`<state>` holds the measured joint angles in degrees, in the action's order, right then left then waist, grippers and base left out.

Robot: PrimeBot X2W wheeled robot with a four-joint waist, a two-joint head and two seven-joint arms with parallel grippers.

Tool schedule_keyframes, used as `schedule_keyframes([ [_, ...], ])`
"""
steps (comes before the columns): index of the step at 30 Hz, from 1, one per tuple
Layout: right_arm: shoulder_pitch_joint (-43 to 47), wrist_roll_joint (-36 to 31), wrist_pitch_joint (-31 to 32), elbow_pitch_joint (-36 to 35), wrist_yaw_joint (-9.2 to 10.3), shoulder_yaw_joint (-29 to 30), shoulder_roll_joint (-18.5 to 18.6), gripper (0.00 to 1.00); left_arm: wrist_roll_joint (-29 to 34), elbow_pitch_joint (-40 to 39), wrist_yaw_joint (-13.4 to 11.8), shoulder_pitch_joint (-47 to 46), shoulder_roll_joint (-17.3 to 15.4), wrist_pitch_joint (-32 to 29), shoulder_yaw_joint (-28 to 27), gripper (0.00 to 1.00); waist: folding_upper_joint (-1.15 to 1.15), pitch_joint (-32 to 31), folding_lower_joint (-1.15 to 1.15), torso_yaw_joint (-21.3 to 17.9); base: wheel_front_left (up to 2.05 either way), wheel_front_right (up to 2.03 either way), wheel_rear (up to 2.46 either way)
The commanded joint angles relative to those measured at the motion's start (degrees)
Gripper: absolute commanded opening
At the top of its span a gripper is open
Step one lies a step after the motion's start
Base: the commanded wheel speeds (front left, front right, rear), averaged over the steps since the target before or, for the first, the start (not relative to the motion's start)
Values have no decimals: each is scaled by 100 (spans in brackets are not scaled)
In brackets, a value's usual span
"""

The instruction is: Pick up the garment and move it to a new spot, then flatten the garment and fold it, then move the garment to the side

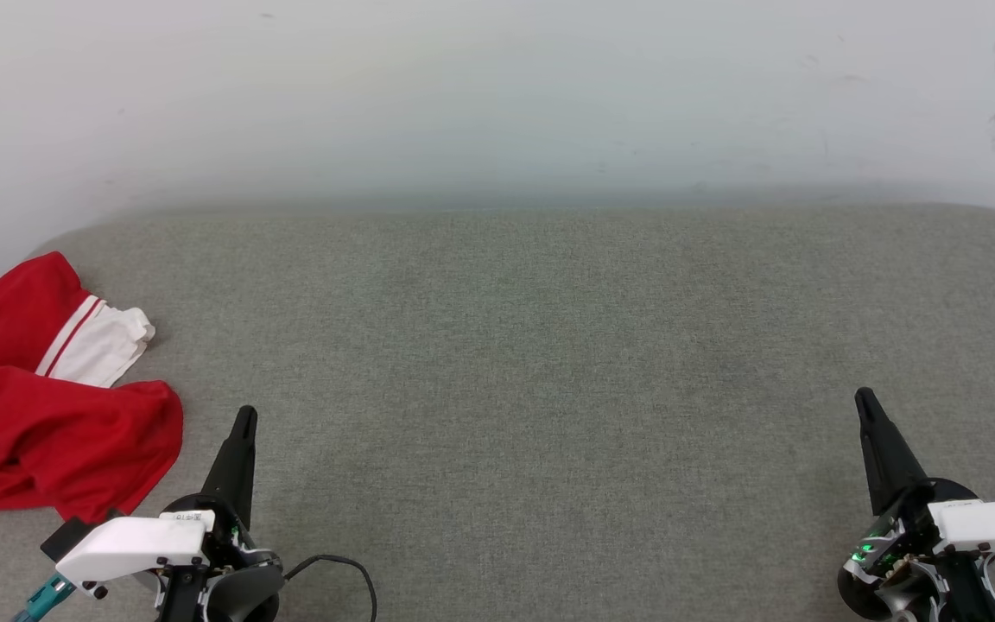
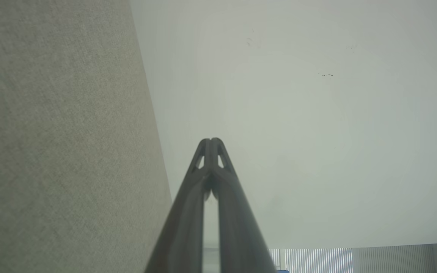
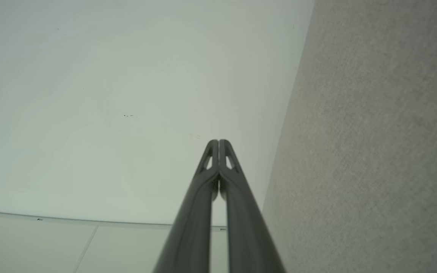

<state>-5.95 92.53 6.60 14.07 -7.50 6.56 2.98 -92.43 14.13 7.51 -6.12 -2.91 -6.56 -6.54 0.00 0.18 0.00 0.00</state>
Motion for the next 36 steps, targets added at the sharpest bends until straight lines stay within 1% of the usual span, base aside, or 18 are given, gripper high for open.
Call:
schedule_keyframes([
  [1,-67,-29,7,5,2,-3,-17,0,6,-8,14,-37,7,-13,-11,0,0,0,0,0,0,0,0],
  [17,-67,-27,6,5,2,-4,-17,0,5,-8,14,-37,7,-12,-10,0,0,0,0,0,0,0,0],
  [18,0,-2,-3,0,0,-1,0,100,0,-1,0,0,0,2,2,100,0,0,0,0,0,0,0],
  [19,16,-4,-8,23,-1,-1,-1,0,1,23,0,9,1,8,9,0,0,0,0,0,0,0,0],
  [20,55,-5,-10,77,0,-6,-2,100,2,70,-1,42,7,11,18,100,0,0,0,0,0,0,0],
  [22,164,-6,-11,178,1,-5,-7,100,3,177,-2,145,15,21,33,100,0,1,0,0,0,0,0],
  [27,203,-211,-162,118,1,24,-7,100,154,68,-2,167,14,171,64,100,0,3,0,0,0,0,0],
  [31,234,-638,-277,-12,1,66,-6,100,514,-2,-27,167,13,285,3,100,0,6,0,0,0,0,0],
  [36,258,-1218,-412,-215,1,106,-6,100,1099,-205,-164,156,12,419,-10,100,0,11,0,4,0,0,0],
])
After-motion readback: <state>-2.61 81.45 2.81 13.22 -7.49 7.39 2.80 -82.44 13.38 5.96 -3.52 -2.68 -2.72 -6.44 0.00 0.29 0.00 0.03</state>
